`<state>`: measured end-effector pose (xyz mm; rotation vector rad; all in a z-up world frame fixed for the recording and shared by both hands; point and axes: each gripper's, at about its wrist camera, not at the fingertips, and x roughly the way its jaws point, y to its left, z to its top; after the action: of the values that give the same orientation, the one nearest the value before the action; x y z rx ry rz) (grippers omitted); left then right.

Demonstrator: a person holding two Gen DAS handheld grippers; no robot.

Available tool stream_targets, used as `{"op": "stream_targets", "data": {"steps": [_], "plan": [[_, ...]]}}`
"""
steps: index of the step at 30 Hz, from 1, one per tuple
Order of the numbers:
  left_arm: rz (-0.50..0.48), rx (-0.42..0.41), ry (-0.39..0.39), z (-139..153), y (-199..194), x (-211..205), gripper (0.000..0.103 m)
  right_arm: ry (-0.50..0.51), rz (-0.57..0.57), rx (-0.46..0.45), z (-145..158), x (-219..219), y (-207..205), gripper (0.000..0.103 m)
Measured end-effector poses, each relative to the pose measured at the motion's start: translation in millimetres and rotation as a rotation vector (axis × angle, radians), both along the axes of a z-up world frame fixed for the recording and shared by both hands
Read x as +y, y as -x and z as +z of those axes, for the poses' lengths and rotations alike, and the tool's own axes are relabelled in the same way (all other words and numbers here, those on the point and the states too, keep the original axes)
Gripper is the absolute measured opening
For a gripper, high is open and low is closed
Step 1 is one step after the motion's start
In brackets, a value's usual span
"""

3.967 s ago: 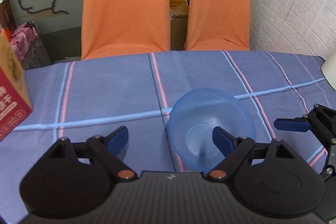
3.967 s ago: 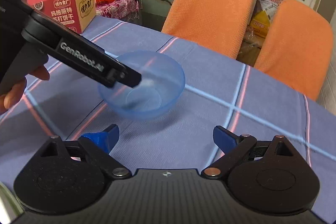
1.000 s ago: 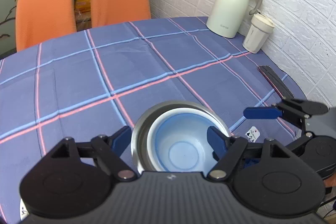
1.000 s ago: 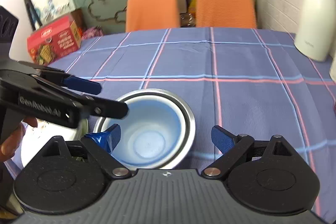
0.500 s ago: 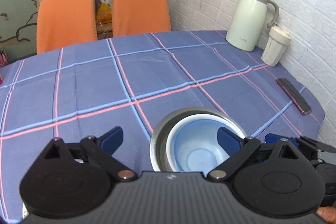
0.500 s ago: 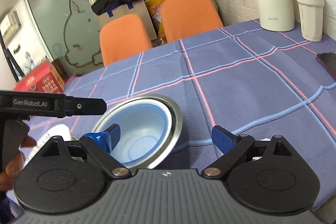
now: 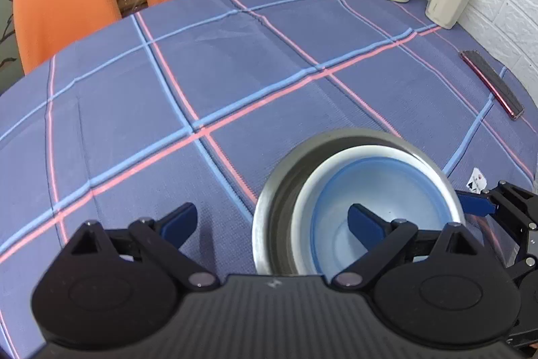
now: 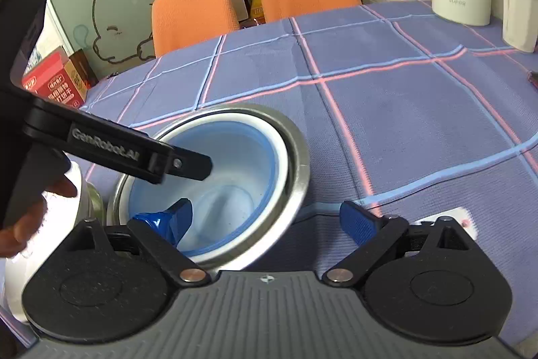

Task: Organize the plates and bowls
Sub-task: 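Close the left tool on the steel bowl rim holding nested bowls, then carry the nested bowls with the left tool over the plate stack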

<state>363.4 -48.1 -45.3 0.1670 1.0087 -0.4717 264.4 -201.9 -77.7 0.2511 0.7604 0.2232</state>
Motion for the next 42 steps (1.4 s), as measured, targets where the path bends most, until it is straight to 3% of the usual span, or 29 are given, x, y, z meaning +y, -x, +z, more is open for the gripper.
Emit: {"op": "stream_targets", "data": {"steps": [16, 22, 28, 32, 34, 37, 42], "plan": [[-0.037, 0.038, 0.018, -12.8, -1.8, -6.5, 0.095, 0.145, -0.024, -0.026, -1.3, 20.0, 2.1, 0.086], [-0.043, 0.029, 0.011, -13.8, -0.8, -8.8, 0.095, 0.151, -0.03, -0.029, -1.3, 20.7, 0.7, 0.086], [-0.038, 0.03, 0.013, -13.7, -0.5, -8.4, 0.095, 0.129, -0.037, -0.088, -5.5, 20.4, 5.1, 0.087], [-0.046, 0.025, -0.005, -14.4, 1.3, -9.8, 0.095, 0.134, -0.047, -0.019, 4.6, 20.6, 1.8, 0.085], [-0.045, 0.015, -0.013, -15.0, 2.5, -9.9, 0.095, 0.111, -0.025, -0.052, 10.0, 19.6, 7.4, 0.085], [-0.037, 0.021, -0.008, -14.8, 2.6, -9.4, 0.095, 0.157, -0.006, -0.078, 9.5, 24.5, 10.6, 0.082], [-0.054, 0.013, 0.0, -14.8, 3.8, -10.2, 0.093, 0.082, 0.002, -0.072, 0.3, 17.1, 7.4, 0.078]]}}
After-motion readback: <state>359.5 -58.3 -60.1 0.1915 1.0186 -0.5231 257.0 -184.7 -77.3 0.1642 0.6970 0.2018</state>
